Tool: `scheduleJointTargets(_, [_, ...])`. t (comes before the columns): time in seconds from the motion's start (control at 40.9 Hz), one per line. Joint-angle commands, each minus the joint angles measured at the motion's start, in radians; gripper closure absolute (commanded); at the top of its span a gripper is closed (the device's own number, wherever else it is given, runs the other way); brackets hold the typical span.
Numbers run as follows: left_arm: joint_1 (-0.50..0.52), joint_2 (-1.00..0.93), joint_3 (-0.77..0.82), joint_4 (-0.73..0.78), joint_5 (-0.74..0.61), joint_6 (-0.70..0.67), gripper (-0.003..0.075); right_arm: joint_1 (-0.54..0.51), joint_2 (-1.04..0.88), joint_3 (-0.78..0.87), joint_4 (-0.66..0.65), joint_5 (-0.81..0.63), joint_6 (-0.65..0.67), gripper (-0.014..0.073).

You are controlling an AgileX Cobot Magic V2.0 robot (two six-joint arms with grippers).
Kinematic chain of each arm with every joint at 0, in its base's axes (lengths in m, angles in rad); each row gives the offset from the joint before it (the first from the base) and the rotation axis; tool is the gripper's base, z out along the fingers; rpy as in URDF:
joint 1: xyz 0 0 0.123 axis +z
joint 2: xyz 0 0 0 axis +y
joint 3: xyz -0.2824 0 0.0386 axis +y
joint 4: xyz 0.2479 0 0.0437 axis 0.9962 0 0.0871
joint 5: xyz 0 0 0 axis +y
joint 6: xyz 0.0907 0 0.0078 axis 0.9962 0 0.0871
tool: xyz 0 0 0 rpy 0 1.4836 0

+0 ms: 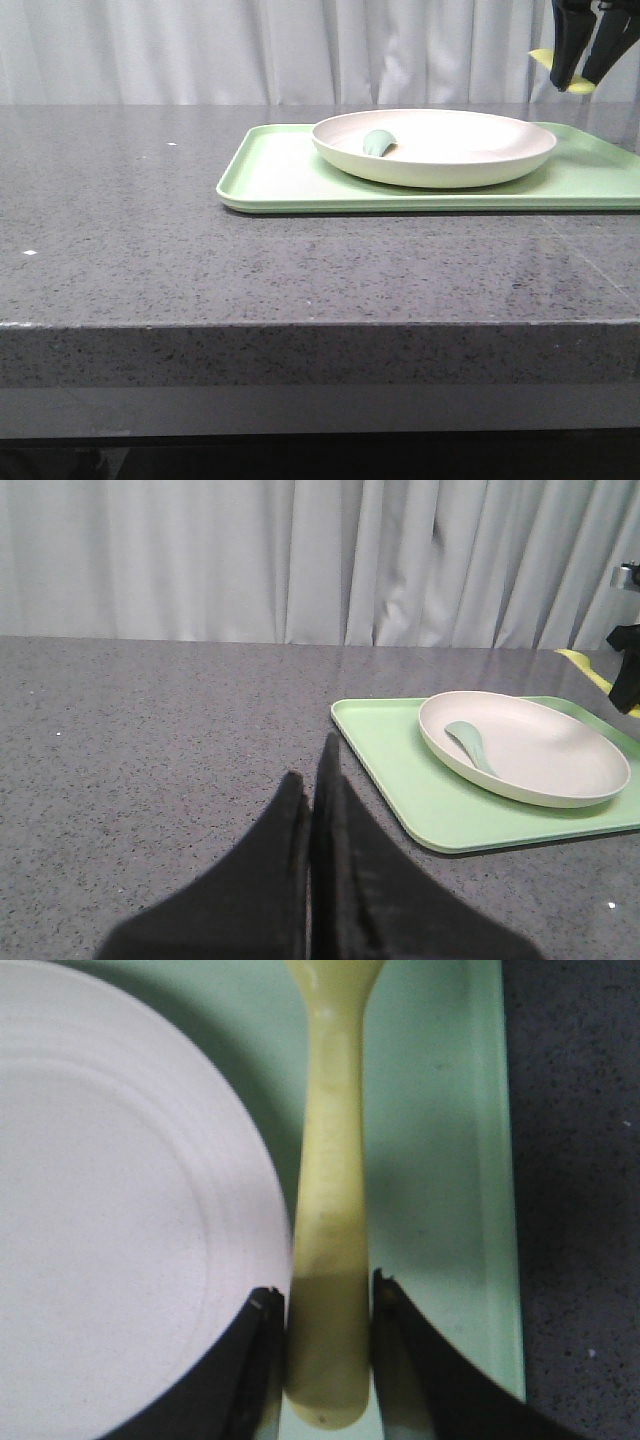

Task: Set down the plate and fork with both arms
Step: 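Lift the yellow fork with the right gripper and move it beside the plate, then lower the fork onto the tray beside the plate and open the right gripper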

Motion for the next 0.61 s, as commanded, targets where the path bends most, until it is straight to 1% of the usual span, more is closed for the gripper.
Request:
scheduleJointTargets(0.0, [-0.002, 0.01, -0.024, -0.001, -0.09, -0.008, 0.0738, -0.008, -0.053, 0.011, -0.013, 0.089, -0.014, 0.0479])
scheduleJointTargets(0.244, [-0.002, 0.01, -0.024, -0.001, -0.09, -0.008, 0.0738, -0.008, -0.053, 0.08, -0.059, 0.089, -0.014, 0.0479])
scheduleJointTargets(0.587, [-0.002, 0.01, -0.024, -0.001, -0.09, -0.008, 0.0738, -0.008, -0.053, 0.141, -0.059, 0.09, -0.014, 0.0479])
